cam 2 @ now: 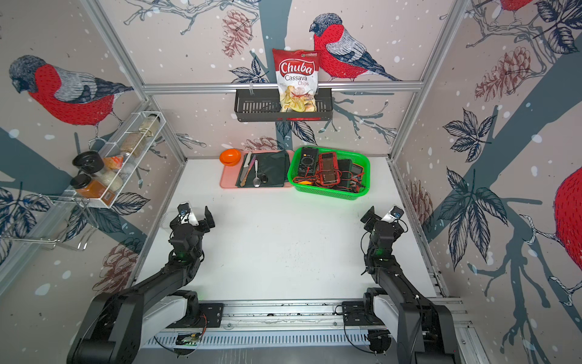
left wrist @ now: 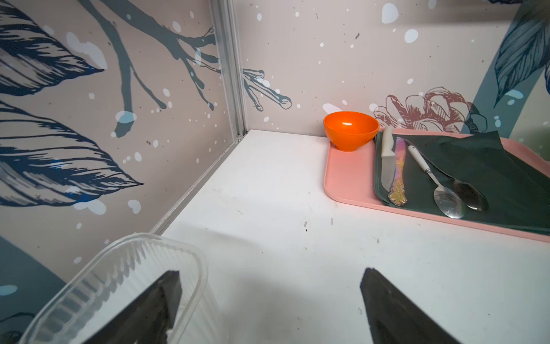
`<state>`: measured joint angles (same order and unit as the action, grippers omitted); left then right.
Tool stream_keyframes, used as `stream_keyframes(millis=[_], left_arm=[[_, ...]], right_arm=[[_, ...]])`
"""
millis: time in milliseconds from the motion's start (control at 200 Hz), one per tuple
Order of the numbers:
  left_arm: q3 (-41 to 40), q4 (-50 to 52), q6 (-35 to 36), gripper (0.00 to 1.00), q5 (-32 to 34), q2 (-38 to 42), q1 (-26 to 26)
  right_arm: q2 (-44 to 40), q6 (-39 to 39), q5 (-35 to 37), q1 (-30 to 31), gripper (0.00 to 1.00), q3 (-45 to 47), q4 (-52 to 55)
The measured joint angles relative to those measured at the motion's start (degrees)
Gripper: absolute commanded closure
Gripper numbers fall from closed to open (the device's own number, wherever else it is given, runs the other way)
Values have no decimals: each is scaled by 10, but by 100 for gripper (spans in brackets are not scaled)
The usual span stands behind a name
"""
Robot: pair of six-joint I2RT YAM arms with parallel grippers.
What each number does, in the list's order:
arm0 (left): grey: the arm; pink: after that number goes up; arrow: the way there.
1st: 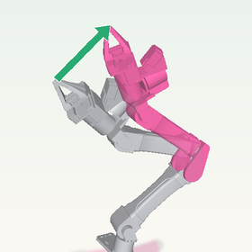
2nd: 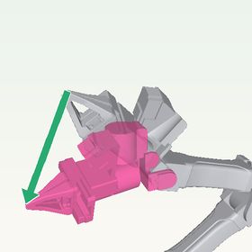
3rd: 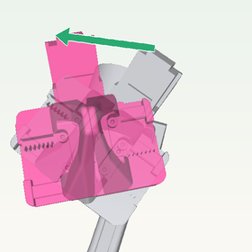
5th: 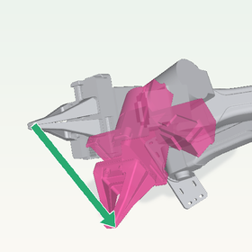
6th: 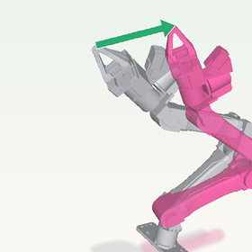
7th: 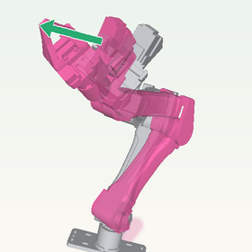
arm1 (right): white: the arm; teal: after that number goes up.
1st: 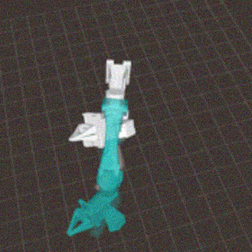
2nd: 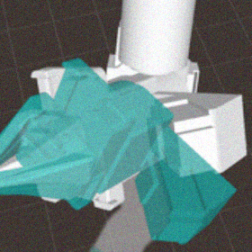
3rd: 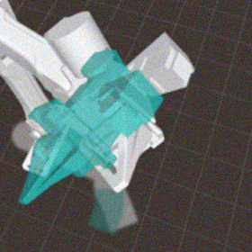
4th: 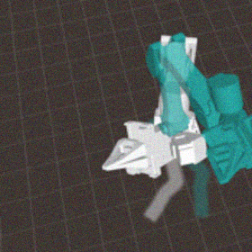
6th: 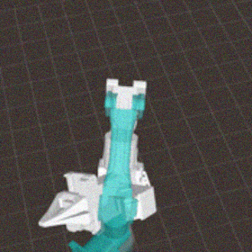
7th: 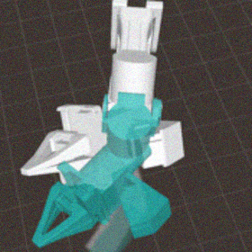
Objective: Put the multimeter into the basket
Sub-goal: Reset both arms
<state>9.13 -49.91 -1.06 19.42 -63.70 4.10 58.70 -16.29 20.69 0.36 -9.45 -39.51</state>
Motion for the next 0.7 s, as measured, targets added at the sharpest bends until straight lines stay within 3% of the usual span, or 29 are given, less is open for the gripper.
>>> stream_keyframes(millis=[330,700], left_arm=[[26,-106,17,2,-86,-139,-8],[48,-156,25,2,-148,-236,-27]], right_arm=[[151,59,-17,22,0,14,-202],[287,121,-68,29,0,9,-354]])
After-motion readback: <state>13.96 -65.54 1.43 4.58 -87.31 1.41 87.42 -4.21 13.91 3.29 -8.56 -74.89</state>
